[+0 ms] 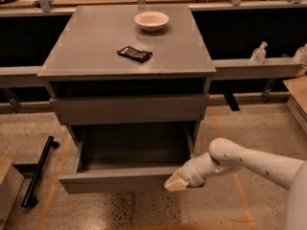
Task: Close middle drawer
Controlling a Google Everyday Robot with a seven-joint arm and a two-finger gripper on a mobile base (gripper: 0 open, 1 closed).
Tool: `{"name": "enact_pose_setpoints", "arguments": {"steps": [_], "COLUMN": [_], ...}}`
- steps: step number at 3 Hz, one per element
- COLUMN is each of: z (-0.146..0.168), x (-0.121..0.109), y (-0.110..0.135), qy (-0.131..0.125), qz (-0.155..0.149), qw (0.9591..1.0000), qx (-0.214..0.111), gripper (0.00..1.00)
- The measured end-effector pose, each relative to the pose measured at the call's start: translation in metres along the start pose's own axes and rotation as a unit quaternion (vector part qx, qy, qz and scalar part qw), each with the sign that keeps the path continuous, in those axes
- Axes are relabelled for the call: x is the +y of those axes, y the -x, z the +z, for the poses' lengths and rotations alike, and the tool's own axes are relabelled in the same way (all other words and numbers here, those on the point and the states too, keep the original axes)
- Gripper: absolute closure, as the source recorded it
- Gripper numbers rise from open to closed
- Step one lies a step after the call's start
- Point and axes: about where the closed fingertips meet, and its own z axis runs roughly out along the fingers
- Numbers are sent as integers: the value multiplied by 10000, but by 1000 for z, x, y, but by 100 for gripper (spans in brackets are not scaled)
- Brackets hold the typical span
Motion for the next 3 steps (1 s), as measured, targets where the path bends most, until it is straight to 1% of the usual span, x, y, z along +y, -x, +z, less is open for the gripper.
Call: {"name": "enact_pose_setpoints", "arguments": {"steps": [1,2,3], "z": [-25,-25,-25], "x": [-38,-38,-46], "y": [30,30,36], "qy": [-392,-392,-454], "qz": [-241,-240,-301], "qw": [9987,9987,9983], "qx": [-204,-204,-197], "gripper": [100,100,100]}}
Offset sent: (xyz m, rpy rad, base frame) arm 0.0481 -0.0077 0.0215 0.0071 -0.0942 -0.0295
